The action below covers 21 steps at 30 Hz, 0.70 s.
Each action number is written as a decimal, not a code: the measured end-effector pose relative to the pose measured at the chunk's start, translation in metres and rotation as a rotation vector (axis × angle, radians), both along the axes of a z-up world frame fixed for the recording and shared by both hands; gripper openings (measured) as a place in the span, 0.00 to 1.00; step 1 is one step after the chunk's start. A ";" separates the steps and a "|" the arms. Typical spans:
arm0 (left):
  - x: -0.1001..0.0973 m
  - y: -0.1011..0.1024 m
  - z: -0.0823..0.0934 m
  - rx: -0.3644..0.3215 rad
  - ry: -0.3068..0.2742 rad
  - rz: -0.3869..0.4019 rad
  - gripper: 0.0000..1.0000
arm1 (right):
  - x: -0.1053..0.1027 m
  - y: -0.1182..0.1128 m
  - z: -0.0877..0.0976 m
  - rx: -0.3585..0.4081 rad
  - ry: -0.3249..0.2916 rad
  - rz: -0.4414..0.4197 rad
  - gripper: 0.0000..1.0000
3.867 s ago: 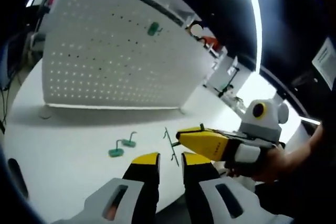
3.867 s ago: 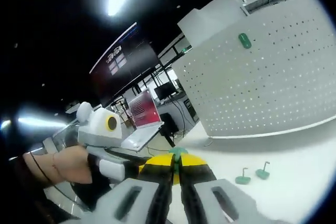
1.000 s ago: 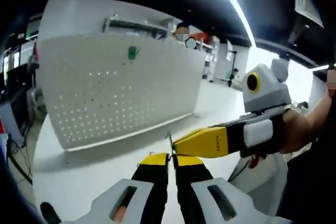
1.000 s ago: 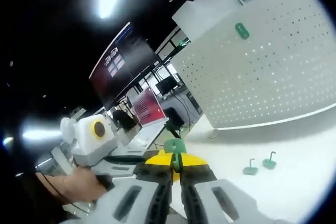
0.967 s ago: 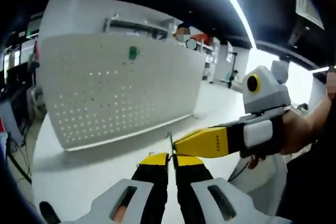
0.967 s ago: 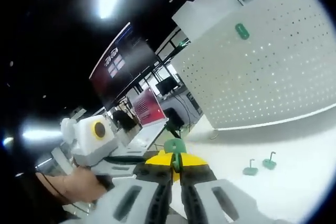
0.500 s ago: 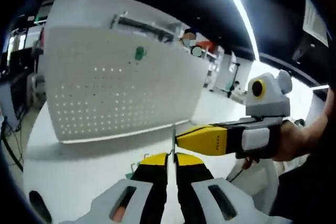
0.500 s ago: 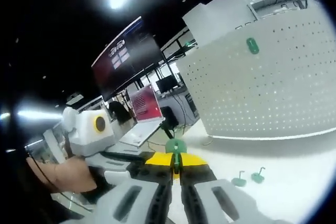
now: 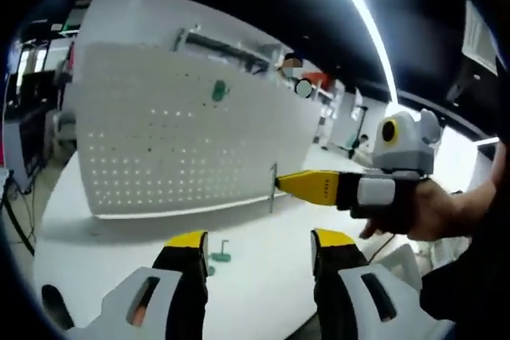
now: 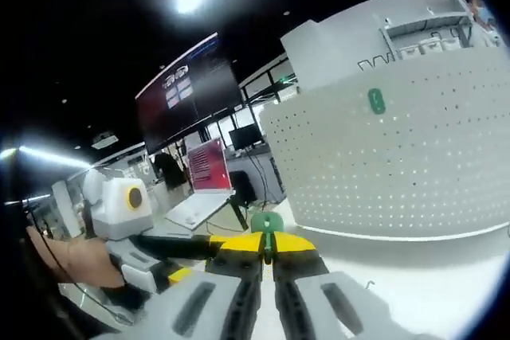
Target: Insert the hook assembly into the mounting plate slot until the hook locks in place.
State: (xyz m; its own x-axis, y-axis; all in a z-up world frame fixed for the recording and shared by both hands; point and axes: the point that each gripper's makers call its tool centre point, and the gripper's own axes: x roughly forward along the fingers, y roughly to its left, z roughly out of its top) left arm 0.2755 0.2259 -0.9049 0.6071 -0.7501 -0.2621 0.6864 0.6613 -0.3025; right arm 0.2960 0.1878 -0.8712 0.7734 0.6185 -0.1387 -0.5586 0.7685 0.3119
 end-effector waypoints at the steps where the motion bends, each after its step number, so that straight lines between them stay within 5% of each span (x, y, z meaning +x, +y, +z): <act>1: 0.001 0.001 0.002 -0.014 0.003 0.007 0.63 | 0.002 -0.002 0.002 -0.005 -0.010 -0.009 0.00; 10: -0.002 -0.003 0.005 -0.012 -0.025 -0.015 0.89 | 0.034 -0.024 0.014 0.009 -0.068 -0.149 0.00; 18: -0.002 -0.007 0.001 -0.002 -0.022 -0.022 0.99 | 0.061 -0.038 0.026 -0.030 -0.129 -0.237 0.00; 21: -0.003 -0.008 0.001 -0.011 -0.020 -0.023 0.99 | 0.074 -0.055 0.035 -0.093 -0.199 -0.315 0.00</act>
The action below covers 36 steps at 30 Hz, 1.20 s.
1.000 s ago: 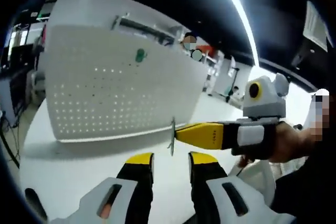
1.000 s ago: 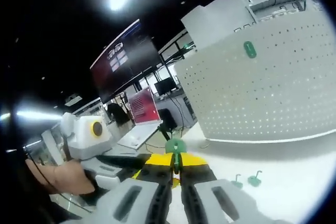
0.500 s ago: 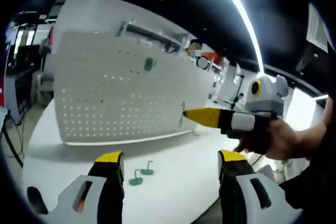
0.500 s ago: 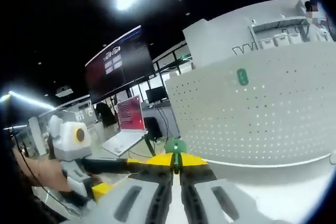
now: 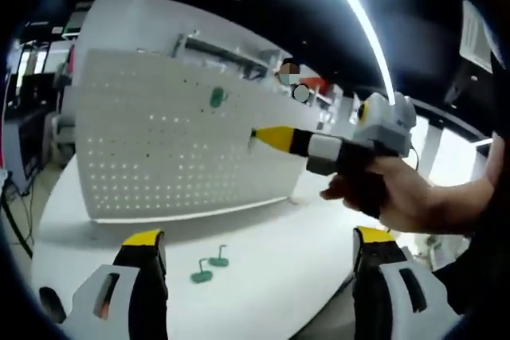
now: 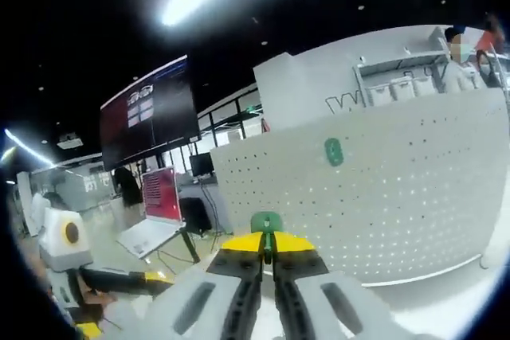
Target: Insert the hook assembly into the mounting plate slot until the hook locks in place.
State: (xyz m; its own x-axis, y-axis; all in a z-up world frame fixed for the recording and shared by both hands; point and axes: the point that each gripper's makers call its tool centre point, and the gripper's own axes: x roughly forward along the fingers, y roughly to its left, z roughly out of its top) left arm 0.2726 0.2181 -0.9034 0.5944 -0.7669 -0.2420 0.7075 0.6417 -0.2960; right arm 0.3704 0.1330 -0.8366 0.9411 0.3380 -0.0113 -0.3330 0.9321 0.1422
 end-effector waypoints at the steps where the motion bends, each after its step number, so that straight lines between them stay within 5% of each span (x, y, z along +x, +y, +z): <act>1: 0.000 0.000 -0.001 0.001 0.002 0.001 1.00 | 0.003 -0.004 0.002 -0.019 -0.018 -0.018 0.00; 20: -0.002 0.000 -0.012 -0.020 0.062 -0.029 0.95 | 0.066 -0.072 0.035 -0.007 -0.113 -0.229 0.00; 23: -0.001 -0.002 -0.003 -0.075 0.075 -0.029 0.96 | 0.074 -0.079 0.038 -0.001 -0.118 -0.251 0.00; 36: 0.010 0.005 0.001 -0.079 0.074 -0.007 0.94 | 0.125 -0.086 0.038 -0.005 -0.084 -0.288 0.00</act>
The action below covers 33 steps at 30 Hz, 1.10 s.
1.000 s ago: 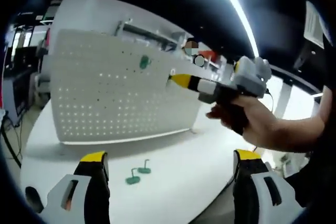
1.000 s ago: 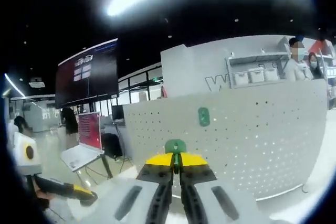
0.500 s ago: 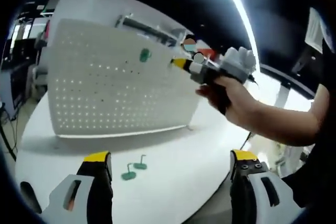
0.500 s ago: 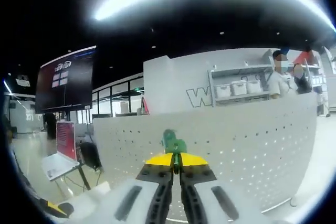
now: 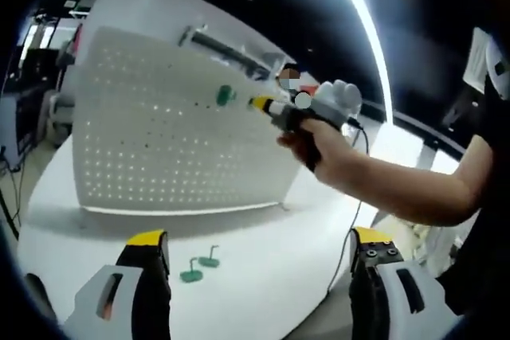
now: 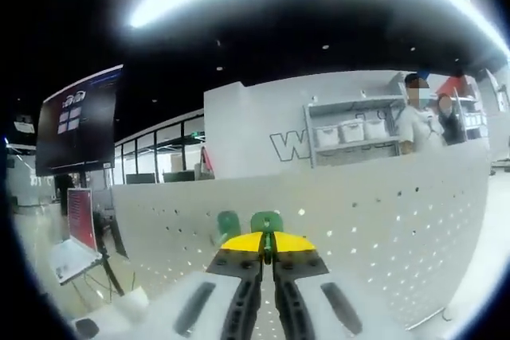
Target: Insert the hook assembly into the mounting plate slot until the hook locks in place.
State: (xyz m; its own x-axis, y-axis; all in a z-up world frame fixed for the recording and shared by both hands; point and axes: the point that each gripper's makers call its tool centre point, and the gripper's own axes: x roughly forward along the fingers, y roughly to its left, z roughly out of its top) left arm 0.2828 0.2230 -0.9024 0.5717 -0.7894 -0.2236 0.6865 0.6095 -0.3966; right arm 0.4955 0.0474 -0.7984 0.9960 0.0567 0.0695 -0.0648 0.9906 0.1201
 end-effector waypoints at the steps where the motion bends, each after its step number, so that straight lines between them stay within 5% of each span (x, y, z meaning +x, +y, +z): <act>1: 0.000 0.000 -0.001 0.001 0.002 0.000 0.94 | 0.001 0.000 0.000 -0.013 0.001 -0.007 0.00; 14: 0.002 0.006 -0.011 0.009 0.032 0.027 0.92 | 0.019 -0.003 0.001 -0.084 0.032 -0.038 0.01; 33: 0.001 0.003 -0.011 -0.020 0.057 0.023 0.88 | 0.019 -0.003 -0.007 -0.070 0.059 -0.051 0.01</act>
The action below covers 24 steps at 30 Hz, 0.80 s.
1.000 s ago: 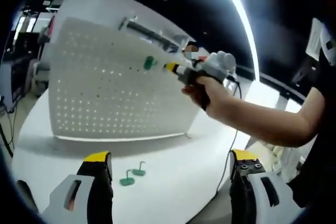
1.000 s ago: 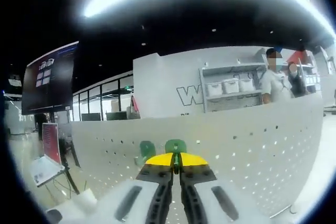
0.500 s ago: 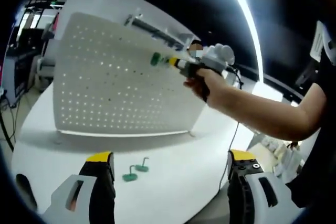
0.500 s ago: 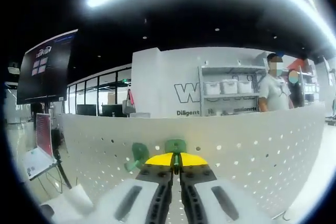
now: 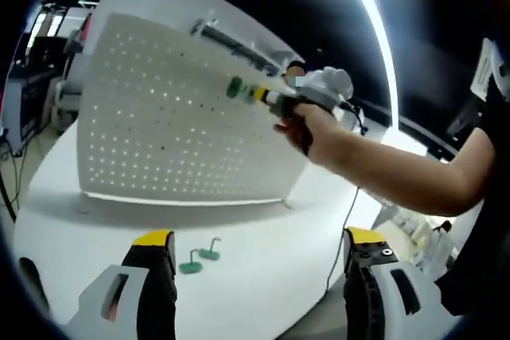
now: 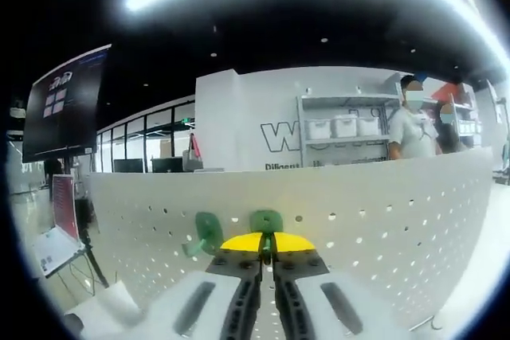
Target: Insert the hook assembly into the mounting plate slot until the hook locks in place.
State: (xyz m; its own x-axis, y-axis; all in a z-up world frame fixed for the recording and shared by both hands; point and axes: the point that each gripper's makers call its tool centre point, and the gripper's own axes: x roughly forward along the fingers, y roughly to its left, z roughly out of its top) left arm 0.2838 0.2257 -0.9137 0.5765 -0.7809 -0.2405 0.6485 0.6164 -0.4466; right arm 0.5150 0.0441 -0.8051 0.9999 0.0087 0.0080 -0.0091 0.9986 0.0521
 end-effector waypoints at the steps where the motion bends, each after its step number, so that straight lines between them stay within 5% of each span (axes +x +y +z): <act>1: 0.000 0.000 0.001 0.005 -0.007 0.001 0.88 | 0.000 0.000 0.000 0.002 0.001 -0.004 0.01; 5: -0.001 0.001 0.000 0.025 -0.016 -0.007 0.88 | 0.001 -0.002 -0.001 0.073 0.013 -0.014 0.01; 24: -0.011 0.007 0.003 0.029 -0.025 0.004 0.87 | -0.005 0.002 0.002 0.087 0.030 -0.023 0.15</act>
